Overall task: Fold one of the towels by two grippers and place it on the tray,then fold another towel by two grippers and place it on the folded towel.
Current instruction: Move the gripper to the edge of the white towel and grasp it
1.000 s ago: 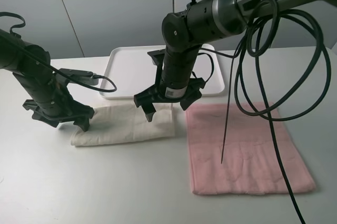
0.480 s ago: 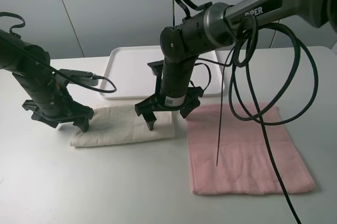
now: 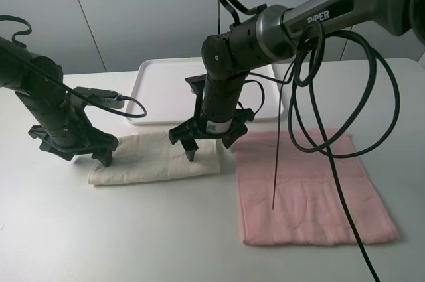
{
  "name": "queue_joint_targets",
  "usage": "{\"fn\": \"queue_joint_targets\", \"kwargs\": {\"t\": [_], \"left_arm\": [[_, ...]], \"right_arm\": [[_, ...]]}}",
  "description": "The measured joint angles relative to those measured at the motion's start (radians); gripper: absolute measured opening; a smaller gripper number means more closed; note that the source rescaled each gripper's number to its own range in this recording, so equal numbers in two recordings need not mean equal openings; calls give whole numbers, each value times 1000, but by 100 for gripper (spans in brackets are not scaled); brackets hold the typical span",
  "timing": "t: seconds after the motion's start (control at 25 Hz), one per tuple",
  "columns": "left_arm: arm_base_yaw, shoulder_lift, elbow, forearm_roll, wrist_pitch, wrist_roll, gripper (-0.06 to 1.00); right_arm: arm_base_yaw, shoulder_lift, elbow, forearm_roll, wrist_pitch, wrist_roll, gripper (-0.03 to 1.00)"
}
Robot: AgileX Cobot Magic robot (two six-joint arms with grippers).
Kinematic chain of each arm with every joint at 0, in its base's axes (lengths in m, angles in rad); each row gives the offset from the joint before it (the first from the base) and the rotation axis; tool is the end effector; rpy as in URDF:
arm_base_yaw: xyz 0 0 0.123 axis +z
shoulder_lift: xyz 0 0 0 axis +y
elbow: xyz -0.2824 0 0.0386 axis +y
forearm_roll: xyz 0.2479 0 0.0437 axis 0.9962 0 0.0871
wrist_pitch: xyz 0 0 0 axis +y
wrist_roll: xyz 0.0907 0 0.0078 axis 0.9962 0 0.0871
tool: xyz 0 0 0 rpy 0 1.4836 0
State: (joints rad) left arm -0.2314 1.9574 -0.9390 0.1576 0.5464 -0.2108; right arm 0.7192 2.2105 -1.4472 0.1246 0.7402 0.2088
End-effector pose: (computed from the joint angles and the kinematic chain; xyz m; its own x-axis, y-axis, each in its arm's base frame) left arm 0.3115 -0.0658 0.0916 -0.9826 0.1539 -0.1044 0.1467 0.9864 0.0735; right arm 0.3132 0.2845 0.0971 -0.9071 -0.4016 -0.1261 -0.4162 0.9005 0.1258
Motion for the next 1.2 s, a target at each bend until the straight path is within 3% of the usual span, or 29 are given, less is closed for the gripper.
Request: {"fn": "queue_joint_targets", "kwargs": {"t": [0.52, 0.64, 0.72, 0.88, 0.92, 1.2], "left_arm": [[0, 0, 2, -2, 6, 4, 100], [0, 0, 2, -2, 6, 6, 100], [0, 0, 2, -2, 6, 6, 100], [0, 0, 2, -2, 6, 8, 100], [0, 0, 2, -2, 6, 8, 100], [0, 0, 2, -2, 6, 9, 100]], "right_arm": [[0, 30, -4, -4, -4, -6, 81], [0, 36, -12, -6, -4, -8, 67], [0, 39, -12, -6, -7, -10, 52], [0, 45, -12, 37, -19, -32, 11], [0, 45, -12, 41, -19, -36, 7], [0, 45, -12, 45, -19, -48, 7]]}}
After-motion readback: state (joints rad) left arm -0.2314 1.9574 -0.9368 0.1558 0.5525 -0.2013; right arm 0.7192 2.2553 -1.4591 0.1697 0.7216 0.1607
